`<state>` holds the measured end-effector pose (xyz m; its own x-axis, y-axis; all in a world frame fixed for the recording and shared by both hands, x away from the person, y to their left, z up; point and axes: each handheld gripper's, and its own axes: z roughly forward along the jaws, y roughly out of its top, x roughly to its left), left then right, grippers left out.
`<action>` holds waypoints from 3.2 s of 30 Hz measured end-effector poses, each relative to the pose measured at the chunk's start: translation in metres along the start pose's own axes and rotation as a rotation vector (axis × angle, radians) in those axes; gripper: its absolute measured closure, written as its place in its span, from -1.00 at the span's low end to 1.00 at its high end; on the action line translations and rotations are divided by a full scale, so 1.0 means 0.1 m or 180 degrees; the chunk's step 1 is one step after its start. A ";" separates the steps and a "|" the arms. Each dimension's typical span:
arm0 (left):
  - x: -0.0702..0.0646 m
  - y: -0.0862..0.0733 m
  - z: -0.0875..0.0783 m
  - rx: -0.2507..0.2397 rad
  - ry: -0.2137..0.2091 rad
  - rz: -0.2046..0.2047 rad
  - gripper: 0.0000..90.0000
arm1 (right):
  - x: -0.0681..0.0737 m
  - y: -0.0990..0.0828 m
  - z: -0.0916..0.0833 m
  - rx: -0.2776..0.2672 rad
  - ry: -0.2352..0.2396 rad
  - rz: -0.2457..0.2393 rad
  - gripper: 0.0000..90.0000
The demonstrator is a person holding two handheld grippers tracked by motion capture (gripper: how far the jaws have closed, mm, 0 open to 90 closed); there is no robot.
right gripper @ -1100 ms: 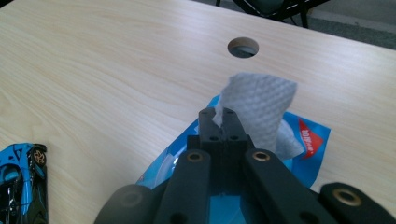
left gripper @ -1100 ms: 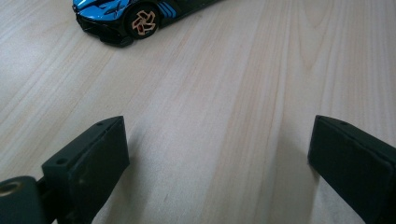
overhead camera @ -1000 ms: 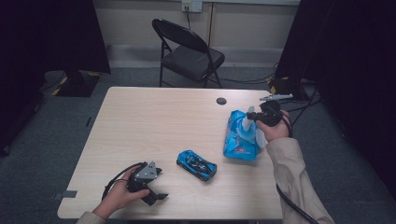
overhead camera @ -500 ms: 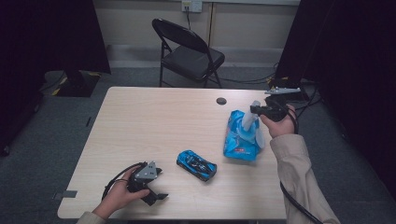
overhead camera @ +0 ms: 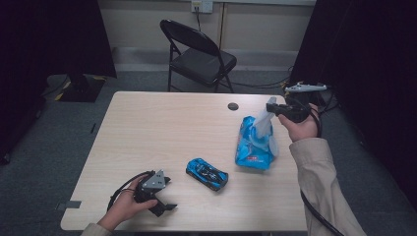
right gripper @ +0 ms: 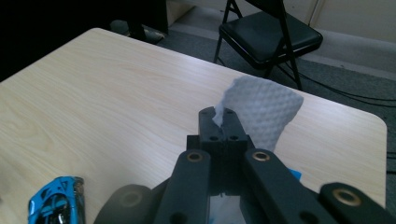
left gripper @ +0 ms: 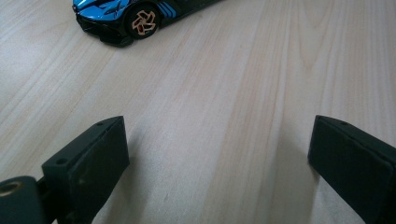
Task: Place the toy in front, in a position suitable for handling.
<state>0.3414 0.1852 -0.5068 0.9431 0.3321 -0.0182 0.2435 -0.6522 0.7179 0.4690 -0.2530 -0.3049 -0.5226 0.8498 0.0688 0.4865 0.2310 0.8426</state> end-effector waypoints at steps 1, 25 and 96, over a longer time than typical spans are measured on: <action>0.00 0.00 0.00 0.0000 0.0000 0.0000 -0.90 | 0.02 0.02 -0.01 -0.0021 0.0014 -0.0012 1.00; 0.00 0.00 0.00 -0.0011 0.0002 -0.0013 -0.91 | 0.86 0.16 0.02 -0.0170 0.0914 -0.0360 1.00; -0.01 0.00 0.01 0.0004 0.0001 -0.0013 -0.93 | 2.17 -1.55 0.94 0.0504 0.1814 -0.0814 0.12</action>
<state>0.3408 0.1841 -0.5071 0.9420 0.3350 -0.0208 0.2476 -0.6518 0.7169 0.3463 -0.0595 -0.4708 -0.9046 0.3836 0.1859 0.3720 0.4971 0.7840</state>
